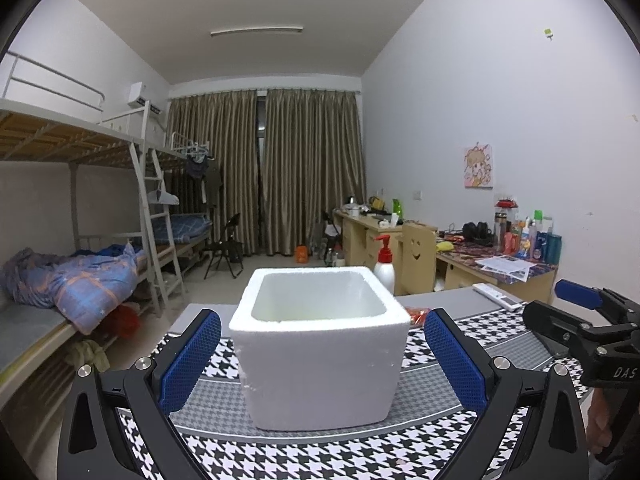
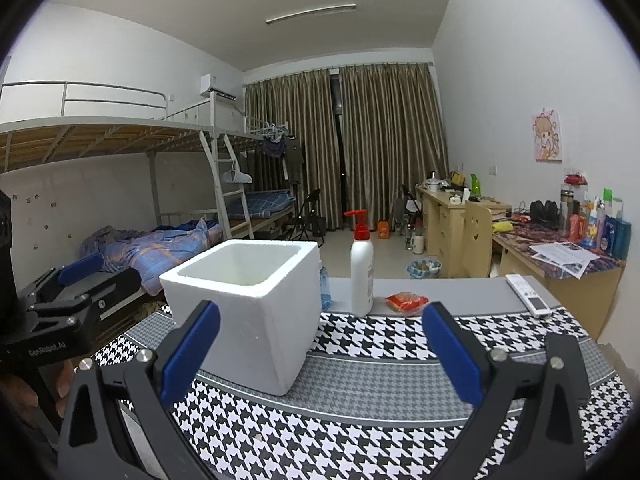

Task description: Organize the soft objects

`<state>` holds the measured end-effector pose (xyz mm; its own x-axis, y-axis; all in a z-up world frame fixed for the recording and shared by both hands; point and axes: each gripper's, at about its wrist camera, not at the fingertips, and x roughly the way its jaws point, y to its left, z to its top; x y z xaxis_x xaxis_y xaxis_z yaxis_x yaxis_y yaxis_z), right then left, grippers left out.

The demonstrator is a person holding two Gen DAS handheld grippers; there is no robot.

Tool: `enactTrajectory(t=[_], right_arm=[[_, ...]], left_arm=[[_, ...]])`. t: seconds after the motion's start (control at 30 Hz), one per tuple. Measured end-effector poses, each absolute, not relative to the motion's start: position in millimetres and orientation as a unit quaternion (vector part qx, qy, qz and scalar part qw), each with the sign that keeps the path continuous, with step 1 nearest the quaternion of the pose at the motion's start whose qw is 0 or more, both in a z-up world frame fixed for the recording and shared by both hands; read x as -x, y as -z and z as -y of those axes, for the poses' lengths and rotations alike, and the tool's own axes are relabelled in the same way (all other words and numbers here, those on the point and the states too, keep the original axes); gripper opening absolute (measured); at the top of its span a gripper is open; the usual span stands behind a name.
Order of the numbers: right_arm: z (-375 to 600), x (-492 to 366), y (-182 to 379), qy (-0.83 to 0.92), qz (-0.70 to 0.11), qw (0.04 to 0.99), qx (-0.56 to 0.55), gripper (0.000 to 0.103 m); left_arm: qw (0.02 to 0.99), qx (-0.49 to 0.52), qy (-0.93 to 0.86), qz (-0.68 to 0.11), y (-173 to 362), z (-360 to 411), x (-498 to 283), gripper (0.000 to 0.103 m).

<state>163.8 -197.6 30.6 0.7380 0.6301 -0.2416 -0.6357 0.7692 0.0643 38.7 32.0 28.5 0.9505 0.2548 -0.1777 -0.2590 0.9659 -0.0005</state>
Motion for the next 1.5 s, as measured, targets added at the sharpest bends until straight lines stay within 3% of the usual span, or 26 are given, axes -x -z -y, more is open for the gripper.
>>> enactTrajectory(t=[1.5], right_arm=[[197,-161,-8,-0.323,-0.132,0.937,0.017,0.102]], left_arm=[[0.984,0.031,-0.141,-0.106,-11,-42,-32,0.102]])
